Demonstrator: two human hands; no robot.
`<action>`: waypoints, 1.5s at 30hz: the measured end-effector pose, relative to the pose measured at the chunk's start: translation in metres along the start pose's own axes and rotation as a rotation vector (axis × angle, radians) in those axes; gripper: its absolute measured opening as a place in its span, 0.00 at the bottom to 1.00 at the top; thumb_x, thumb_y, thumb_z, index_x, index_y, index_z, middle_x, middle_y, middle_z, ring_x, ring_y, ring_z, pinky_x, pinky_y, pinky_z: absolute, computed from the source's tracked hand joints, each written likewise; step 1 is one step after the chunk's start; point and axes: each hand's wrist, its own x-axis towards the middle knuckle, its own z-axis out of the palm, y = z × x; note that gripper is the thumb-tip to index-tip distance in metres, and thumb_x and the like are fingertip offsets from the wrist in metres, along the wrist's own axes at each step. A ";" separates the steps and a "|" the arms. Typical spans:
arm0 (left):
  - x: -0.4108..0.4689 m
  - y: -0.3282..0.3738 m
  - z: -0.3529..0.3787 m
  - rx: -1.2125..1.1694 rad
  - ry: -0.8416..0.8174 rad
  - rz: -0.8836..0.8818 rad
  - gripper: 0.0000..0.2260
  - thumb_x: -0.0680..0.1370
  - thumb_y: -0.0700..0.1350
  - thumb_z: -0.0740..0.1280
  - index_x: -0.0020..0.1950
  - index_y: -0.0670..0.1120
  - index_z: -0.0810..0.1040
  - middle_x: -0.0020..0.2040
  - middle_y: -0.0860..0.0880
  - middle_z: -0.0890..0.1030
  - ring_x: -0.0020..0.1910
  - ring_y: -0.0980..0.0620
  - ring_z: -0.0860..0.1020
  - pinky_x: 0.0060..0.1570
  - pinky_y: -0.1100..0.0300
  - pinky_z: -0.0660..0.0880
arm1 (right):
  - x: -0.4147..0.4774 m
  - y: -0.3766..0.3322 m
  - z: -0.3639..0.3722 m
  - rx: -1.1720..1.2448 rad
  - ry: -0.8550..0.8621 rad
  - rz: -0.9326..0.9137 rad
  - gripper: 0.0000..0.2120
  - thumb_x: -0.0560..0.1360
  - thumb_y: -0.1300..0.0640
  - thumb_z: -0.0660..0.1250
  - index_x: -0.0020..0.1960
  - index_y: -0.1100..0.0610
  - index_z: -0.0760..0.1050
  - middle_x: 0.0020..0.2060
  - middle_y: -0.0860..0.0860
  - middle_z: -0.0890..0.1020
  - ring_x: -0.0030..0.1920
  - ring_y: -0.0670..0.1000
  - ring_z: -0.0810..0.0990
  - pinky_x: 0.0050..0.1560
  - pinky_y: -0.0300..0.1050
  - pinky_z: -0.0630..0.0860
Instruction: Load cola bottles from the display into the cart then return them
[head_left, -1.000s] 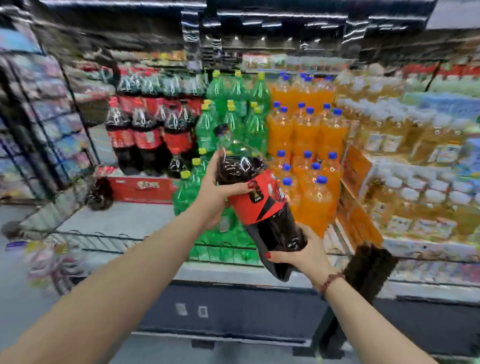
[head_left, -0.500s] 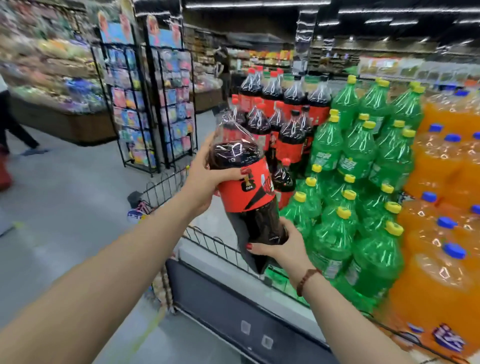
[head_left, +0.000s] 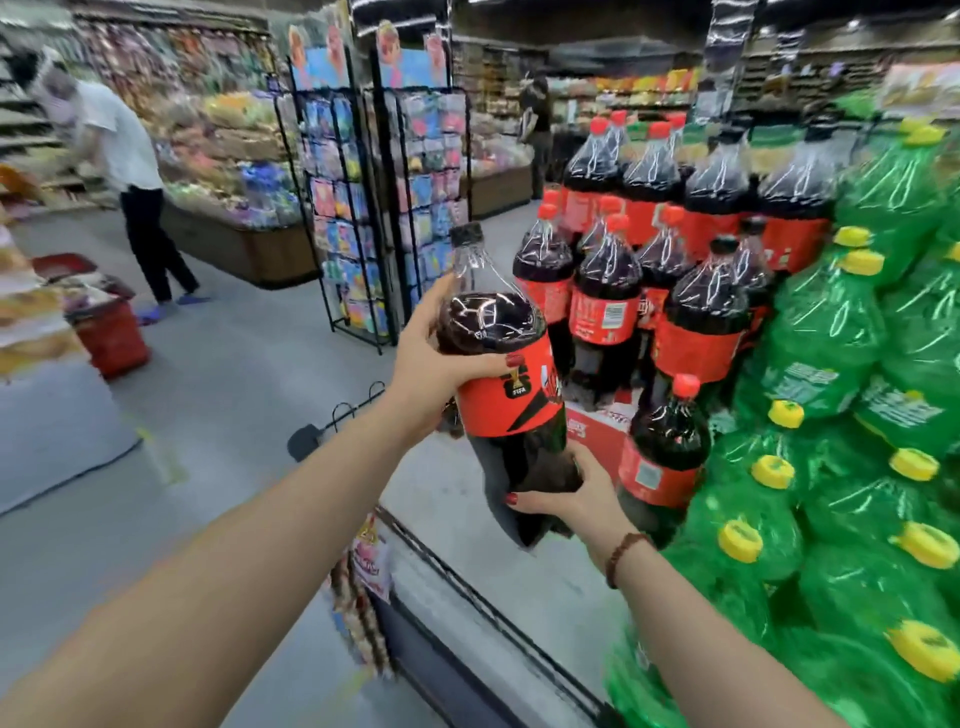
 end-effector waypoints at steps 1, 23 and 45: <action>0.009 -0.007 0.001 0.000 0.003 -0.011 0.49 0.52 0.41 0.83 0.70 0.57 0.71 0.66 0.52 0.76 0.62 0.52 0.78 0.57 0.51 0.79 | 0.010 0.003 0.000 0.004 -0.002 0.010 0.25 0.59 0.71 0.79 0.51 0.57 0.75 0.40 0.50 0.81 0.35 0.48 0.76 0.24 0.30 0.69; 0.130 -0.200 0.025 0.093 -0.519 -0.066 0.44 0.53 0.40 0.82 0.65 0.60 0.70 0.65 0.50 0.76 0.63 0.56 0.76 0.64 0.55 0.73 | 0.120 0.109 0.008 -0.182 0.334 0.396 0.23 0.55 0.69 0.81 0.43 0.55 0.74 0.35 0.46 0.79 0.36 0.44 0.77 0.31 0.32 0.72; 0.142 -0.237 0.034 0.074 -0.782 -0.144 0.43 0.56 0.40 0.82 0.66 0.60 0.68 0.64 0.51 0.75 0.62 0.55 0.76 0.63 0.54 0.75 | 0.120 0.105 0.004 -0.222 0.398 0.537 0.40 0.54 0.58 0.80 0.64 0.56 0.69 0.52 0.48 0.79 0.54 0.48 0.77 0.55 0.41 0.76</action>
